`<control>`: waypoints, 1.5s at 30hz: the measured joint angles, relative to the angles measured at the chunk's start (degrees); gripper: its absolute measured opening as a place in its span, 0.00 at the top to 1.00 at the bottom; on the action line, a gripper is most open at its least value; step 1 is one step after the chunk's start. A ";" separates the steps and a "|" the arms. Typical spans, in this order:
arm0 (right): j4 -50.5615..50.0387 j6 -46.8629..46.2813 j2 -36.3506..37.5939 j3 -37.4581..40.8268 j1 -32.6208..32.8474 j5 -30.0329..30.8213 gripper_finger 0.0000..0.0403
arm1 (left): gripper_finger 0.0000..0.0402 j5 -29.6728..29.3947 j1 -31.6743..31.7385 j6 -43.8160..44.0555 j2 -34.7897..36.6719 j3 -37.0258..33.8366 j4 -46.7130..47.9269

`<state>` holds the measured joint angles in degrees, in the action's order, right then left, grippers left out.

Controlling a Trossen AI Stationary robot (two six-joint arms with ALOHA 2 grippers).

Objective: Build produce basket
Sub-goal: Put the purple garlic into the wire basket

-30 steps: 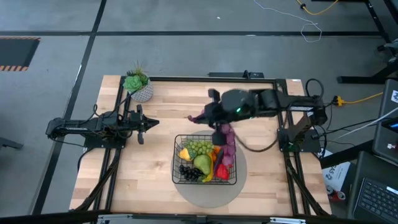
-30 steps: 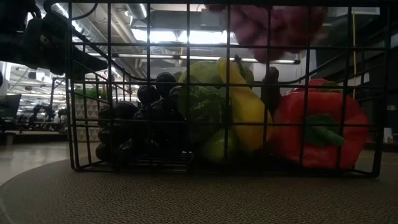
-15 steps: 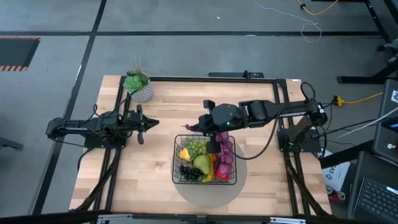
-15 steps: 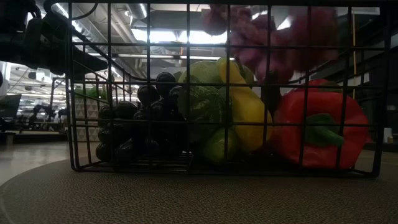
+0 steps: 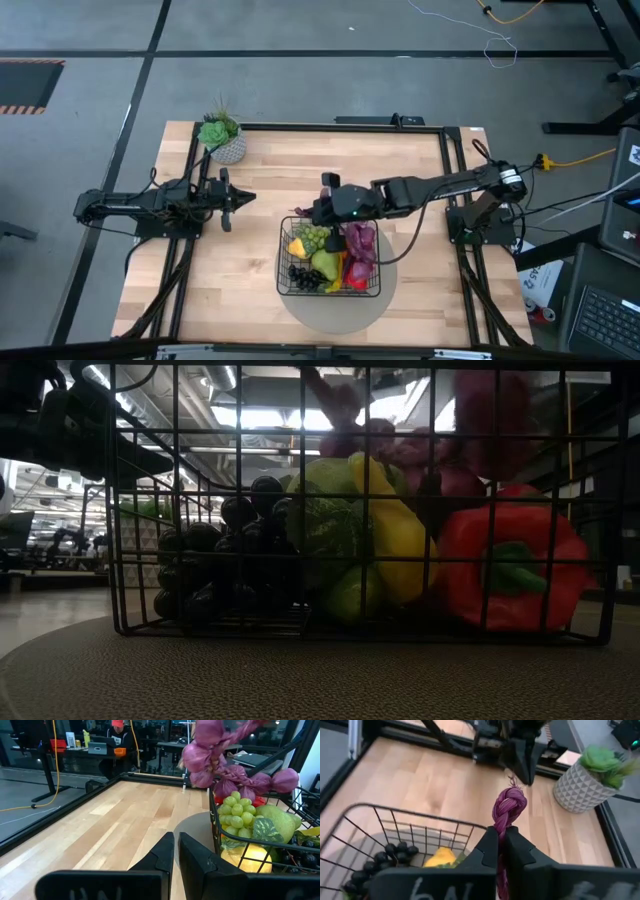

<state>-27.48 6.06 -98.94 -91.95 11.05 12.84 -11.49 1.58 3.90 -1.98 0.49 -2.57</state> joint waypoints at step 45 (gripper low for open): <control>9.81 6.49 -7.28 1.36 6.51 -21.02 0.93 | 0.95 0.00 0.00 0.00 0.01 0.00 0.00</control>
<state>-17.67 12.56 -106.21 -90.59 17.56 -8.18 -11.49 1.58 3.90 -1.97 0.49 -2.57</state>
